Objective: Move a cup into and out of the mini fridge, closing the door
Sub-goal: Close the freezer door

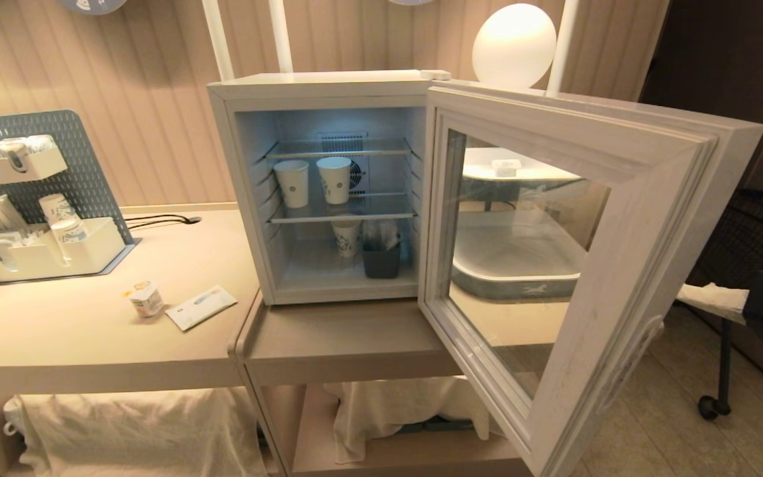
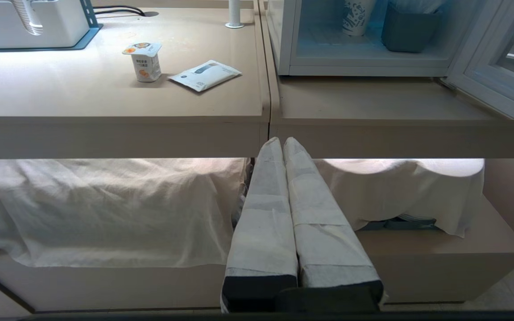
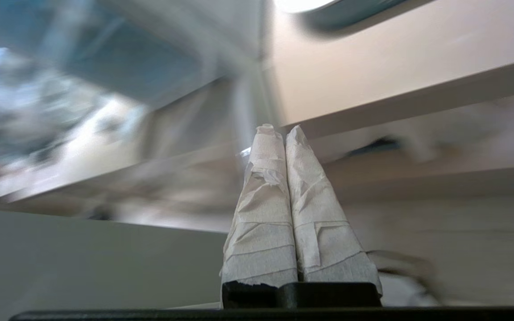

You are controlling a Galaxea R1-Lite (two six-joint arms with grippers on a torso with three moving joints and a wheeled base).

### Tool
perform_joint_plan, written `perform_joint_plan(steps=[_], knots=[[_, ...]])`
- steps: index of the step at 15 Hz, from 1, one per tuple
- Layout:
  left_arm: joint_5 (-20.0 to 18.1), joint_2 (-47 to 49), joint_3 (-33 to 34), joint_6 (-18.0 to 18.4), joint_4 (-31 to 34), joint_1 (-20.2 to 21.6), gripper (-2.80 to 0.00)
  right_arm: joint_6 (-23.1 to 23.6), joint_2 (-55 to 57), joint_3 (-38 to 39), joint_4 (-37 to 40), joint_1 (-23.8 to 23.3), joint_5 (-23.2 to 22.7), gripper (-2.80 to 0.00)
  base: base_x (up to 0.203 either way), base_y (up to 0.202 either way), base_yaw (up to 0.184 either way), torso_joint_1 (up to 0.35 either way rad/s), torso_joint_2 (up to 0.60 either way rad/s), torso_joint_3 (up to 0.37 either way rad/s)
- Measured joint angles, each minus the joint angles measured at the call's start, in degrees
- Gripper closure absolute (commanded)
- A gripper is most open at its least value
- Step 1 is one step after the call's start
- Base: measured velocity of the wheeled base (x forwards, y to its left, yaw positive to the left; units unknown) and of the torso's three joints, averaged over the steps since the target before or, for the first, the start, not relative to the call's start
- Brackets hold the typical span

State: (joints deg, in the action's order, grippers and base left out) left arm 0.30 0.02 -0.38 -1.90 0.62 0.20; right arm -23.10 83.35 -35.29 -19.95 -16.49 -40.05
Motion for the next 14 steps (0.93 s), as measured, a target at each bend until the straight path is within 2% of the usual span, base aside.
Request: perform_joint_plan(steps=[2,3,4,6,11,14], knots=[[0.0,0.0,0.0,0.0,0.0,-0.1,0.0,-5.6,6.6,-3.0,-1.7,-2.0,-14.3,0.0,0.0,0.0,0.0,0.0,0.0,0.0],[0.0,0.0,0.0,0.0,0.0,-0.1,0.0,-7.3,8.8,-3.6,-2.1,-0.9,-18.8,0.0,0.0,0.0,0.0,0.0,0.0,0.0],[0.0,0.0,0.0,0.0,0.0,0.0,0.0,-7.9,10.1,-4.0,-2.5,0.9,-20.5,0.0,0.0,0.0,0.0,0.0,0.0,0.0],[0.0,0.0,0.0,0.0,0.0,-0.1,0.0,-8.9,11.2,-4.3,-3.0,6.5,-17.2,0.0,0.0,0.0,0.0,0.0,0.0,0.0],[0.0,0.0,0.0,-0.3,-0.1,0.0,0.0,-11.8,10.6,-7.7,-3.2,24.4,-2.0,0.0,0.0,0.0,0.0,0.0,0.0,0.0],[0.0,0.0,0.0,-0.4,-0.1,-0.1,0.0,-11.7,10.5,-12.5,-2.2,37.6,10.2,0.0,0.0,0.0,0.0,0.0,0.0,0.0]])
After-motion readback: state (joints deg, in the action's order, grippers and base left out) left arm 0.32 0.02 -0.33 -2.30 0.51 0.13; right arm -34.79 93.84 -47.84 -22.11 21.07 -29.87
